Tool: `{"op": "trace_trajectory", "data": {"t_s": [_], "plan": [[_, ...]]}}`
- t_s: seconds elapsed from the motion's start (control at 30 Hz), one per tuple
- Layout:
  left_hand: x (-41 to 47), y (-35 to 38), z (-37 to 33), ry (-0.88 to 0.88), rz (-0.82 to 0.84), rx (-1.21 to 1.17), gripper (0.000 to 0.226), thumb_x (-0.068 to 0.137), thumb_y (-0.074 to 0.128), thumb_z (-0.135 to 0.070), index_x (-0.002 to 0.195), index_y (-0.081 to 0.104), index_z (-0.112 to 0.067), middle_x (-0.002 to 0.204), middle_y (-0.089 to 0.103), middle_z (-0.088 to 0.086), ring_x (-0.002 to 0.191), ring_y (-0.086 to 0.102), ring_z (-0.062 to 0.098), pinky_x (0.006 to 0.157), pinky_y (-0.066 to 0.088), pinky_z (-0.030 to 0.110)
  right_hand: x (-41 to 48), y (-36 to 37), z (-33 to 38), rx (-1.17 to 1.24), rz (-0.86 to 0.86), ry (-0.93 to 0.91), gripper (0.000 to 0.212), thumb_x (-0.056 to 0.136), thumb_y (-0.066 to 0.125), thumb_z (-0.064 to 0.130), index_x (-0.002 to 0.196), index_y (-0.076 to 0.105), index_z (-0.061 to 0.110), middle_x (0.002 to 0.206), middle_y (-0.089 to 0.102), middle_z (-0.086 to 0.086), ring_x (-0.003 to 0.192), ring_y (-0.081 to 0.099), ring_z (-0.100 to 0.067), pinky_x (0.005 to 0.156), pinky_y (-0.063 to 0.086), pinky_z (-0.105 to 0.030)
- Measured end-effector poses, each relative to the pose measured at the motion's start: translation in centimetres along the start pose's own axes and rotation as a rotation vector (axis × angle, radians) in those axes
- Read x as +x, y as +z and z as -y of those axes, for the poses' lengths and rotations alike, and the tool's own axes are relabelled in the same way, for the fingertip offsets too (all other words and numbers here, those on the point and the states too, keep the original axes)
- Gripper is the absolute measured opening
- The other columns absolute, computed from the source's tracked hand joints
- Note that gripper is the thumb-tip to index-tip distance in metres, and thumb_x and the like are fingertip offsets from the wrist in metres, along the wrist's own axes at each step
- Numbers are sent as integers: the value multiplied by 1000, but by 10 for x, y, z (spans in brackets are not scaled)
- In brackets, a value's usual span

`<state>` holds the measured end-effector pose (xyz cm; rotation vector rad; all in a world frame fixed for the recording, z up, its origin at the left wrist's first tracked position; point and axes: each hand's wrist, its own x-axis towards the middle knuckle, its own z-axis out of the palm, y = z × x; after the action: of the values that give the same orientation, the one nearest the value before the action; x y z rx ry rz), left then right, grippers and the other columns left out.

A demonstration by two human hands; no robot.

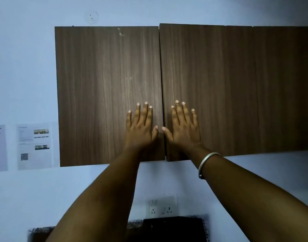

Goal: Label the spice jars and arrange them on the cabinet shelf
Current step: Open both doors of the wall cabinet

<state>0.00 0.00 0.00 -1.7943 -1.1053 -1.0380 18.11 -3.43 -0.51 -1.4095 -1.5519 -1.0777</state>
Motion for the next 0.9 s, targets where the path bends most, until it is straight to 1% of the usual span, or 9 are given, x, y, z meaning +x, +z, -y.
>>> {"op": "trace_trajectory", "data": {"t_s": [0.07,0.17,0.27,0.37,0.47,0.53,0.67,0.77,0.9], "plan": [[4,10,-11,-83,87,-169,68,103,27,-48,162,21,-15,172,18,9,160,10,29,128,10,52,1,5,-2,12,29,36,85,98,29,62,164,16,9,173,8,-15,160,8,-33,127,14,-55],[12,27,-32,-241,226,-575,52,108,37,-33,156,37,-14,160,43,11,150,37,29,122,31,47,2,22,-1,-7,70,72,83,98,37,58,163,17,10,172,7,-17,159,10,-37,125,22,-57],[20,35,-48,-405,234,-914,47,109,39,-20,154,40,-11,157,47,13,145,44,27,119,38,43,4,38,4,5,132,107,86,96,43,56,163,15,11,172,3,-19,159,7,-41,124,22,-58],[27,39,-62,-507,183,-1022,44,109,39,-15,152,43,-8,154,50,15,143,48,27,117,40,39,2,55,8,-27,205,131,108,84,63,57,164,7,11,172,-2,-21,159,2,-43,125,19,-58],[31,44,-69,-575,129,-1046,42,109,39,-14,150,47,-5,150,55,16,139,52,28,117,42,41,-2,71,8,-27,210,133,118,80,64,65,164,1,12,172,-5,-20,159,0,-41,126,17,-57],[34,46,-70,-601,105,-1081,38,109,39,-15,140,57,-4,136,65,17,126,61,28,109,49,43,-4,76,8,-23,204,139,121,79,64,67,164,-3,13,172,-7,-20,159,-2,-41,127,16,-57],[39,47,-72,-708,85,-1214,32,109,42,-20,102,68,-4,88,69,9,83,65,22,75,54,36,-6,77,8,4,183,152,119,80,65,63,164,-2,13,172,-5,-20,159,-1,-41,127,14,-57],[38,43,-71,-776,107,-1329,30,108,44,-25,95,65,-8,81,64,9,77,60,23,78,55,43,-12,69,7,29,127,150,113,82,63,61,164,3,11,172,0,-21,159,4,-42,125,17,-57],[26,22,-85,-706,86,-1485,31,106,51,-27,101,65,0,87,65,16,81,62,28,80,56,47,-28,36,5,81,-21,204,98,86,55,57,163,14,11,171,11,-19,159,14,-39,123,23,-57]]}}
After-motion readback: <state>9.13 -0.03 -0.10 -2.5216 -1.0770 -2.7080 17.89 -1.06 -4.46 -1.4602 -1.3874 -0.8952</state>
